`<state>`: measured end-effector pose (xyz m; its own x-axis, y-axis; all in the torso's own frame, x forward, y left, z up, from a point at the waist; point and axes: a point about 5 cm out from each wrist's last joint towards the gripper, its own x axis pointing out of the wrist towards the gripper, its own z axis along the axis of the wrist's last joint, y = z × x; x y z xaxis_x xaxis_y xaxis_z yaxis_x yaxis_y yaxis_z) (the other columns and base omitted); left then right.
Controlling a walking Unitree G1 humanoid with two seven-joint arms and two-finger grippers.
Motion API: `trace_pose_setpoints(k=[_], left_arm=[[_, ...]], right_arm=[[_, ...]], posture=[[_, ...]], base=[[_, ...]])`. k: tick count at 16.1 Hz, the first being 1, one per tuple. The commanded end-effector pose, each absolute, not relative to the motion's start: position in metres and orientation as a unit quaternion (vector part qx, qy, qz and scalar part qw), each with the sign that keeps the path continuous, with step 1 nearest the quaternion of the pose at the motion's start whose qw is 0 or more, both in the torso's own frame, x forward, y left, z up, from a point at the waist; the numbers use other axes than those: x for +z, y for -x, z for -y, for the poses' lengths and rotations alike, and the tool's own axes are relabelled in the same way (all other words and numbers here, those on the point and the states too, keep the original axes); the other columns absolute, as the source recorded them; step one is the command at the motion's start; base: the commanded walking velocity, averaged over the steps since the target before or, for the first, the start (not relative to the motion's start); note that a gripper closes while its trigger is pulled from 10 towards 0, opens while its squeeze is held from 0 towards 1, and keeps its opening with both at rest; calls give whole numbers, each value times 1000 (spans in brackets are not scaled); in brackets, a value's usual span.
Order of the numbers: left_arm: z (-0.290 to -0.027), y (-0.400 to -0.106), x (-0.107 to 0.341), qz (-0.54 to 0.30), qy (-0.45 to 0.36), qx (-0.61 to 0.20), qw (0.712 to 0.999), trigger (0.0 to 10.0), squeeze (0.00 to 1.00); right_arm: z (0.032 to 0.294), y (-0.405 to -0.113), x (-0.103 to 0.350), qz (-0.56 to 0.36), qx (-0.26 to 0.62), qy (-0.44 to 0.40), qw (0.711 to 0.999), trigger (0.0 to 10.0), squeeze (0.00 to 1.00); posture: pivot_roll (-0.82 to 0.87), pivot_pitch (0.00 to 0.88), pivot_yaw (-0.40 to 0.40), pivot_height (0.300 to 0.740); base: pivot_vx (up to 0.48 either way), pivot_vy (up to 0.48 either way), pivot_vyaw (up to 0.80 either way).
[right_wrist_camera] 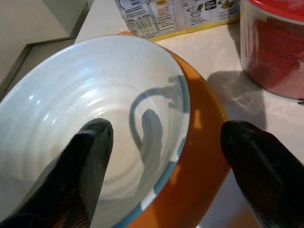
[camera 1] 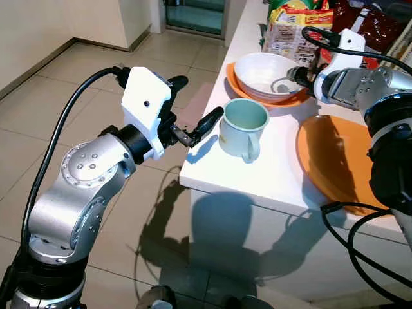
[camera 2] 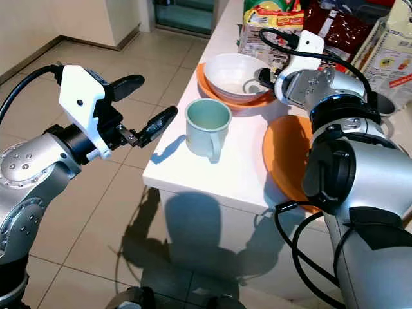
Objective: Setting the table
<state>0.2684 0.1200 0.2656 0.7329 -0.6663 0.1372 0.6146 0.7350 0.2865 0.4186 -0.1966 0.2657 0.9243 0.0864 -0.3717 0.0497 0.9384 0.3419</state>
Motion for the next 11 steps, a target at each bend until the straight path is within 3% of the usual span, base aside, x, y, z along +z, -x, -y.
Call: trace_pose_setpoints(k=[1,11], left_arm=[[-117,-264,270,123,-115,-360,918,10000,0],[-115,-263,271,125,-114,-363,916,10000,0]], right_arm=[[193,-417,254,-215,21,-188,958,9961,0],[195,-421,282,-151,31,-175,973,10000,0]], posture=[[50,144,-75,740],[53,136,-79,740]], base=[[0,0,0],[0,0,0]])
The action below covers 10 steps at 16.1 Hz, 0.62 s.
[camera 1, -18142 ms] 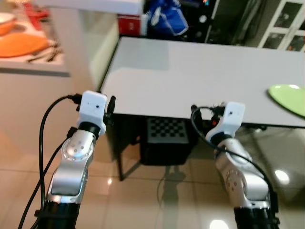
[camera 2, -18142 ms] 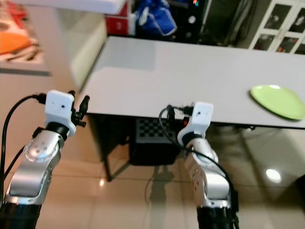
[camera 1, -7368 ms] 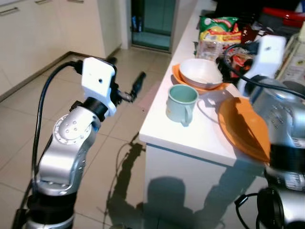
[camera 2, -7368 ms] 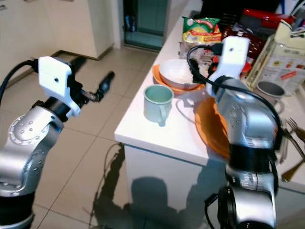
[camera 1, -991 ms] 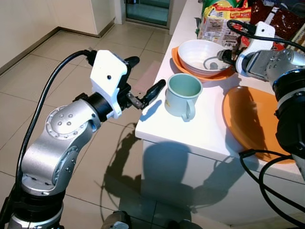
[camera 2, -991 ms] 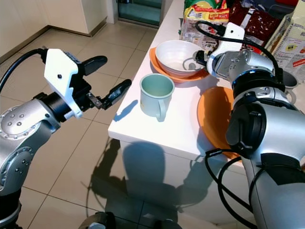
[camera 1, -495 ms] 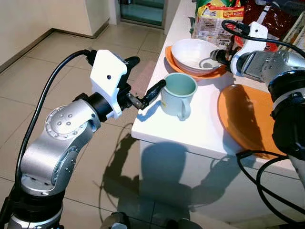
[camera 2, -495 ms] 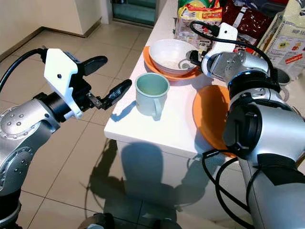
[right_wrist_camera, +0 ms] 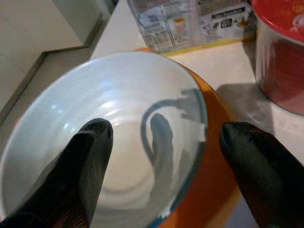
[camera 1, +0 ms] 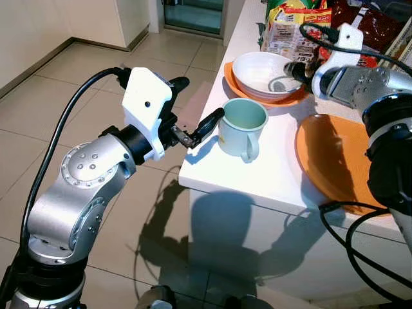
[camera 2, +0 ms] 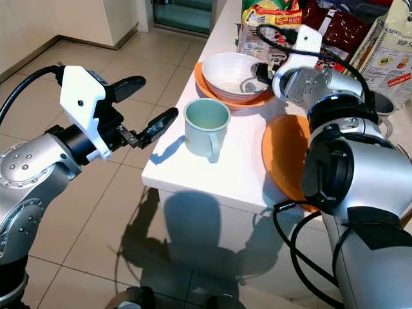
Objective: Setting the table
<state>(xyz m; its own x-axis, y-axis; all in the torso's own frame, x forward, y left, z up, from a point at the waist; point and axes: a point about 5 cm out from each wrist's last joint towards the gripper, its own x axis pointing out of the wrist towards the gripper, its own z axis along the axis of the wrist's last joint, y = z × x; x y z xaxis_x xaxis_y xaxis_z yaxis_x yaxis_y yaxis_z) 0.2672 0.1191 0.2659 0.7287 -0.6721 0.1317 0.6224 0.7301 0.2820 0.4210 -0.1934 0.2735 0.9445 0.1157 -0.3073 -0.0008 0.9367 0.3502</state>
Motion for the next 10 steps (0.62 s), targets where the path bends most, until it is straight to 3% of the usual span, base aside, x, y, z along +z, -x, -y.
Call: trace_pose_setpoints(k=[1,4,10], left_arm=[[-116,-263,272,125,-114,-363,916,10000,0],[-115,-262,272,126,-115,-363,916,10000,0],[-115,-261,272,126,-114,-363,916,10000,0]], right_arm=[[194,-422,283,-148,32,-176,973,10000,0],[192,-424,292,-121,32,-194,973,10000,0],[186,-422,266,-164,39,-192,967,10000,0]], posture=[[53,136,-79,740],[55,130,-80,740],[56,127,-83,740]], base=[[0,0,0],[0,0,0],[0,0,0]])
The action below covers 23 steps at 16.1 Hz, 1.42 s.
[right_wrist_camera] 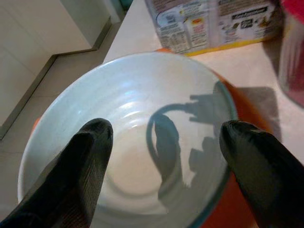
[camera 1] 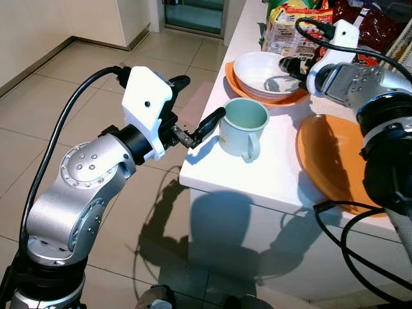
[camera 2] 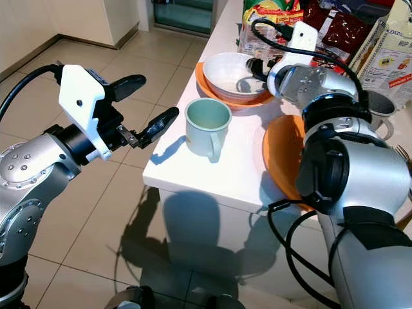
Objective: Setting the table
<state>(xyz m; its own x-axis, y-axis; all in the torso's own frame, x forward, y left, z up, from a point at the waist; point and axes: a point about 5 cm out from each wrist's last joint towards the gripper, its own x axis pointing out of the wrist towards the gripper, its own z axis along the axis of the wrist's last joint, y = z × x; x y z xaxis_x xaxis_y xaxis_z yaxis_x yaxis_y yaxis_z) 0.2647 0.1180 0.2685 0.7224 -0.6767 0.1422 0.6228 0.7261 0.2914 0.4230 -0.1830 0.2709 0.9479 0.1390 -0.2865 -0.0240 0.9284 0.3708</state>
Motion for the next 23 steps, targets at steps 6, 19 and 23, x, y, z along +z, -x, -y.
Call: trace_pose_setpoints(k=[6,19,23], left_arm=[[-115,-262,272,125,-114,-362,917,10000,0],[-123,-266,272,127,-118,-343,923,10000,0],[-129,-274,278,147,-99,-303,936,10000,0]], right_arm=[[186,-419,240,-196,23,-183,963,10000,0],[183,-423,289,-134,67,-197,969,10000,0],[189,-422,311,-87,91,-212,969,10000,0]], posture=[[61,139,-86,740],[62,88,-52,740],[60,45,-49,740]], base=[[0,0,0],[0,0,0],[0,0,0]])
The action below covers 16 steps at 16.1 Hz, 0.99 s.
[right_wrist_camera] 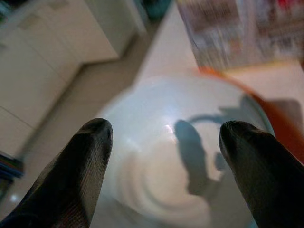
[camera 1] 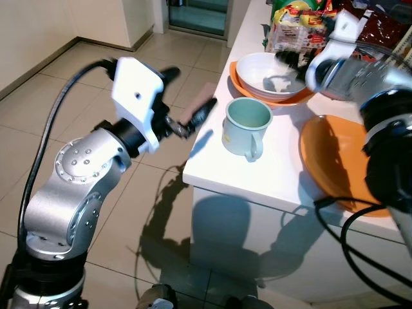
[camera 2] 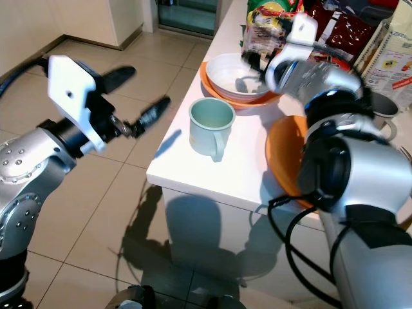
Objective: Setting the table
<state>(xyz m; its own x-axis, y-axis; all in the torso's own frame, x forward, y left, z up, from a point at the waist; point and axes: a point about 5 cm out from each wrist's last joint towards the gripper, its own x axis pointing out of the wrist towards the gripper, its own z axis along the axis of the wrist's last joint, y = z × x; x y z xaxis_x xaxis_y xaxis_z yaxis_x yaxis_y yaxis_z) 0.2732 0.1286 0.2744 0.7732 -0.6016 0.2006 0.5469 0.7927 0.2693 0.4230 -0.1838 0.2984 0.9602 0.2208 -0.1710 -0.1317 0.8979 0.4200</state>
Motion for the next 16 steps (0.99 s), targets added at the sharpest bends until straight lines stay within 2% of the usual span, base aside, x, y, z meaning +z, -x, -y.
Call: trace_pose_setpoints(k=[1,3,5,7,11,13,16], left_arm=[[-133,-277,278,150,-100,-279,943,10000,0],[-148,-286,271,142,-93,-191,967,10000,0],[-152,-289,268,144,-85,-154,974,10000,0],[-152,-292,256,130,-97,-128,978,10000,0],[-140,-299,255,145,-110,-146,972,10000,0],[-136,-302,255,150,-114,-149,971,10000,0],[-133,-300,250,150,-126,-151,969,10000,0]], right_arm=[[191,-422,321,-49,104,-208,971,10000,0],[202,-411,354,85,112,-128,982,10000,0],[200,-389,357,130,115,-103,979,10000,0],[192,-348,334,168,84,-75,979,10000,0],[187,-288,298,182,18,-69,981,10000,0],[186,-272,294,180,4,-64,982,10000,0],[192,-266,275,143,-17,-61,988,10000,0]], posture=[[56,38,-51,740],[38,0,-38,740],[27,0,-28,740],[3,0,-5,740],[-52,0,40,740],[-52,0,41,740],[-36,0,17,740]], base=[[0,0,0],[0,0,0],[0,0,0],[0,0,0],[0,281,0],[0,471,0],[0,480,-554]])
